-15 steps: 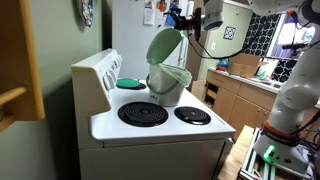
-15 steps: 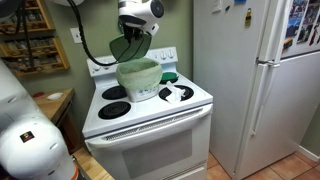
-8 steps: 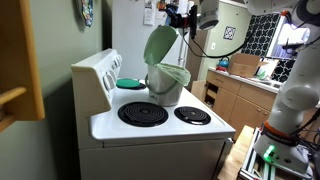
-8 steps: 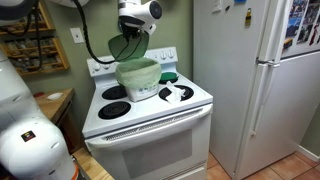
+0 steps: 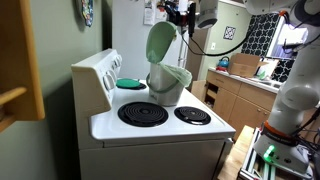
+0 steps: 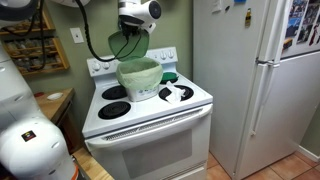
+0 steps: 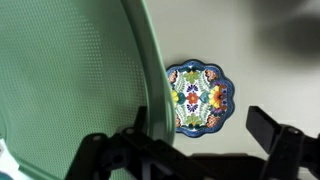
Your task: Open the lid to the bin and place the paper towel into it
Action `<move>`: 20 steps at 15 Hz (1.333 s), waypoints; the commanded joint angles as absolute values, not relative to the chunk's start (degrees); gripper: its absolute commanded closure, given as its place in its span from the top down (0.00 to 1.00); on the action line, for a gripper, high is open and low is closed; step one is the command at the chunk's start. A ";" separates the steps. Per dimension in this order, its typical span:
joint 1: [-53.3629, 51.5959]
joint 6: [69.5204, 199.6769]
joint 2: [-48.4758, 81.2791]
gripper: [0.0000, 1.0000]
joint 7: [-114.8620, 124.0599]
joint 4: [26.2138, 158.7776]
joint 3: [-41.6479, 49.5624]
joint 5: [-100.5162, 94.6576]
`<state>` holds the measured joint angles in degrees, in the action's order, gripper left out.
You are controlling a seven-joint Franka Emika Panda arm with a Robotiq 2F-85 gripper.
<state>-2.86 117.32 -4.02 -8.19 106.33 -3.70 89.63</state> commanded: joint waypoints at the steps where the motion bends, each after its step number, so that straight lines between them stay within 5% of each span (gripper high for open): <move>1: -3.05 124.47 -4.16 1.00 -3.86 106.29 -4.53 81.37; 20: 0.12 136.01 -9.24 1.00 8.43 114.44 -2.03 34.43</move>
